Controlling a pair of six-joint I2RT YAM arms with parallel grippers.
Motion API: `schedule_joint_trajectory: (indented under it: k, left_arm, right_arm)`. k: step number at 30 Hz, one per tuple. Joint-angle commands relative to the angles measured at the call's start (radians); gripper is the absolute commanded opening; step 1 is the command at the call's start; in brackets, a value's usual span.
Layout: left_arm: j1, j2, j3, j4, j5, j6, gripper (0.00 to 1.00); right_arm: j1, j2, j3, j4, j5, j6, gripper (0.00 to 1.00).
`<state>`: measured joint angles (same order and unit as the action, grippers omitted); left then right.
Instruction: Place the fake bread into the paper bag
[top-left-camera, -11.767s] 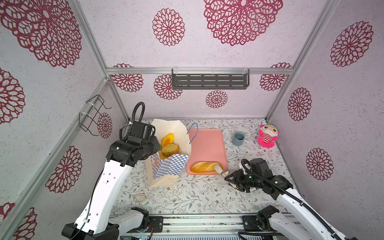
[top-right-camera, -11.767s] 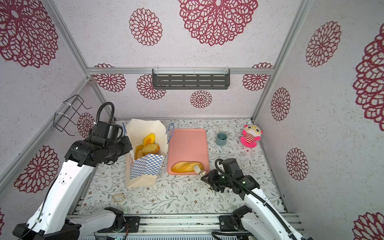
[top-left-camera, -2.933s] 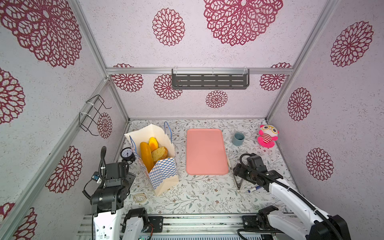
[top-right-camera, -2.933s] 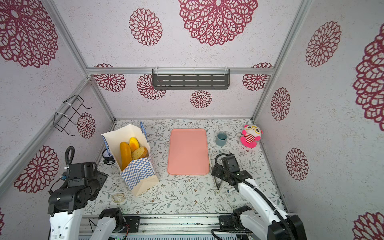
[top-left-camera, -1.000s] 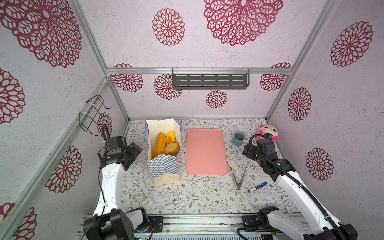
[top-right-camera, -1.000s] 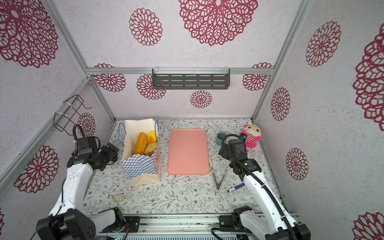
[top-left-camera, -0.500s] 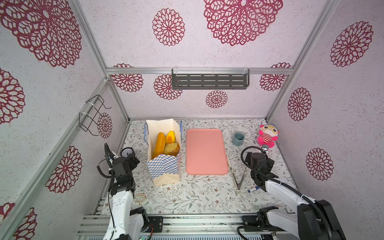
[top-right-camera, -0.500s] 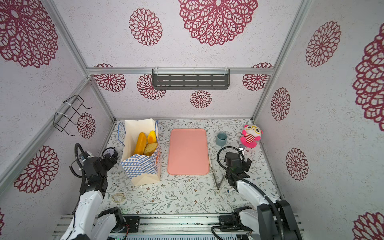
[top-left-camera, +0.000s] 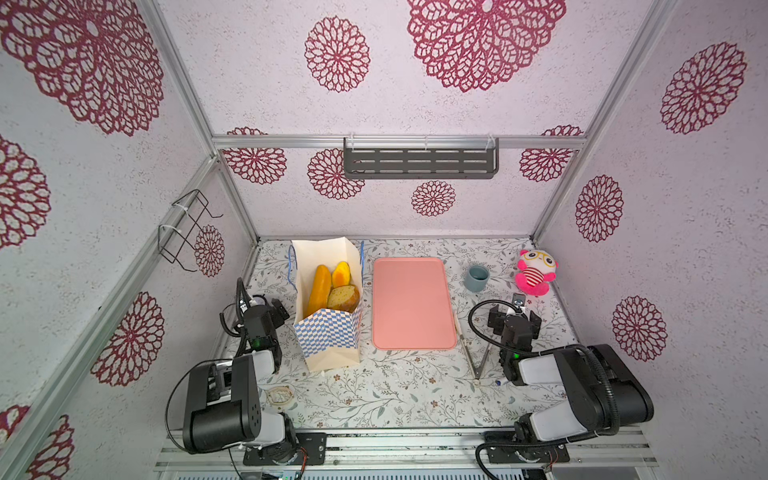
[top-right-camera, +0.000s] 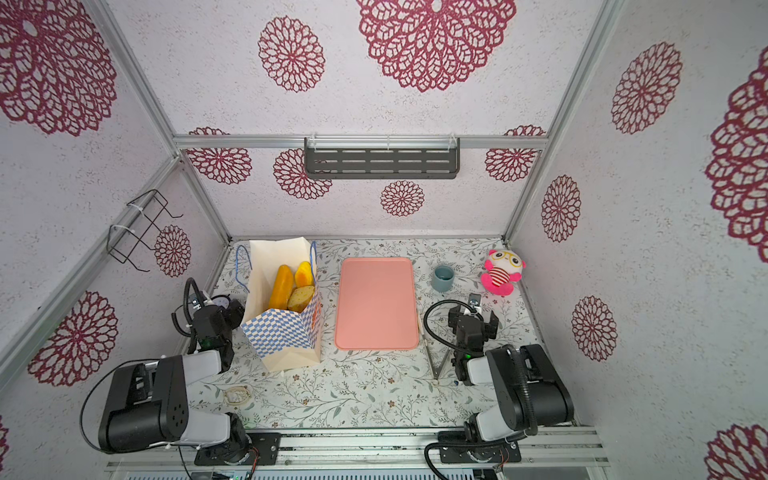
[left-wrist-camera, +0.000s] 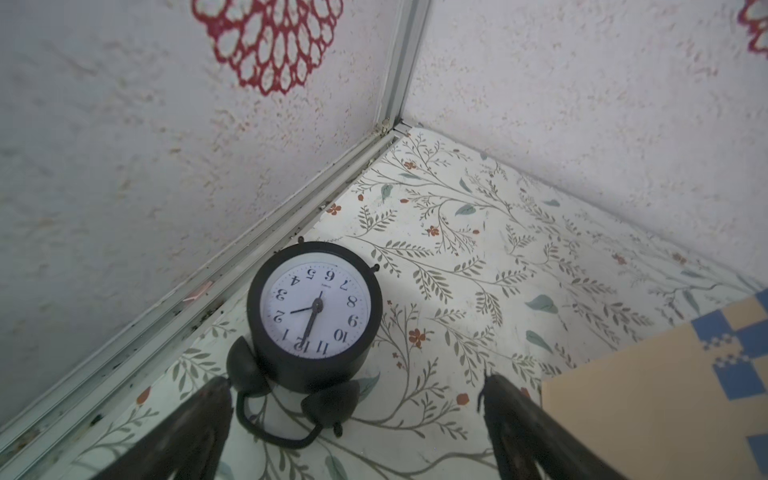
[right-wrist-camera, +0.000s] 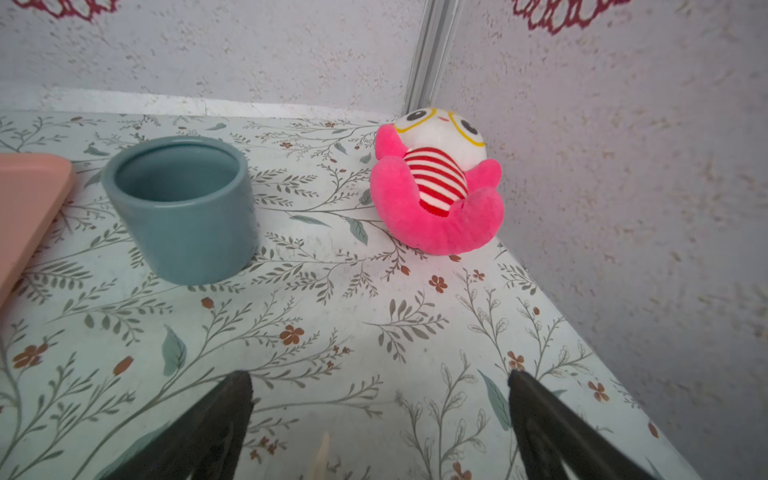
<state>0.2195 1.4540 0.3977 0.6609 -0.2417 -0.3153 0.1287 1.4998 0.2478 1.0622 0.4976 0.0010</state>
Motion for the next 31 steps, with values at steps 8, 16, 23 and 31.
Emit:
schedule_joint_trajectory:
  k: [8, 16, 23, 31]
  left_arm:
    - [-0.103, 0.116, 0.008, 0.277, -0.105, 0.138, 0.97]
    - [-0.103, 0.111, 0.014, 0.25, -0.102, 0.133, 0.97]
    - [-0.118, 0.121, 0.033, 0.223, -0.122, 0.147, 0.97]
    - [-0.118, 0.112, 0.026, 0.227, -0.122, 0.147, 0.97]
  right_arm:
    - [-0.067, 0.037, 0.0, 0.145, -0.109, 0.051, 0.99]
    - [-0.064, 0.039, -0.007, 0.172, -0.094, 0.043, 0.99]
    - [-0.071, 0.05, 0.017, 0.13, -0.131, 0.046, 0.99]
    - [-0.074, 0.039, -0.001, 0.16, -0.159, 0.032, 0.99]
